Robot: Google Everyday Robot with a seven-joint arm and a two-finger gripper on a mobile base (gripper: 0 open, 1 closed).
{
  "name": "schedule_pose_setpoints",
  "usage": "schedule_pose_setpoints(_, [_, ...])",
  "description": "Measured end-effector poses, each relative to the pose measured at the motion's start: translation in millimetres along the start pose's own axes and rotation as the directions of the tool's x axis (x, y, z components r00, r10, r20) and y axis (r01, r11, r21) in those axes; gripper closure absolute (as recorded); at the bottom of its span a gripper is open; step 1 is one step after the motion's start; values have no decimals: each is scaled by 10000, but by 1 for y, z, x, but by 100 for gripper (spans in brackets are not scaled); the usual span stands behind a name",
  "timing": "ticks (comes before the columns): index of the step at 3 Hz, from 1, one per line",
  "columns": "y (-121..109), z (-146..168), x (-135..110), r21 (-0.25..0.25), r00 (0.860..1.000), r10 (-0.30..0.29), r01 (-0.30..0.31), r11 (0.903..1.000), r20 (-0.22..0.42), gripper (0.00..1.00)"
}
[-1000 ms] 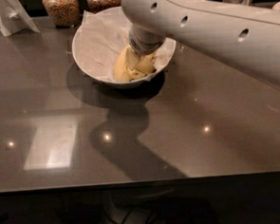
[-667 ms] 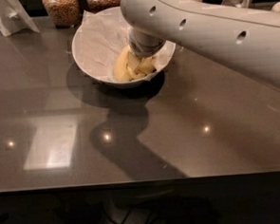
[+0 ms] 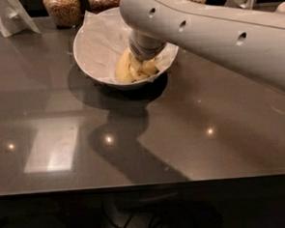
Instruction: Pick banana from white bowl
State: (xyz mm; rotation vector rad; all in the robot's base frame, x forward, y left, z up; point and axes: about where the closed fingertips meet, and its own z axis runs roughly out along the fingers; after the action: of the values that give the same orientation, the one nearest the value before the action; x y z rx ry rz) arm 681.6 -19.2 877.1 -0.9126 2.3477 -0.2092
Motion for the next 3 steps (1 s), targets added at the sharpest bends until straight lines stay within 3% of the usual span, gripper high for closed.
schedule_pose_setpoints(1, [3, -1, -2, -17, 10000, -85, 85, 10000, -17, 90])
schedule_pose_setpoints(2, [5, -6, -5, -43, 9997, -247, 247, 9997, 56, 100])
schedule_pose_setpoints(3, [3, -15, -12, -128, 9991, -322, 326, 9994, 273, 100])
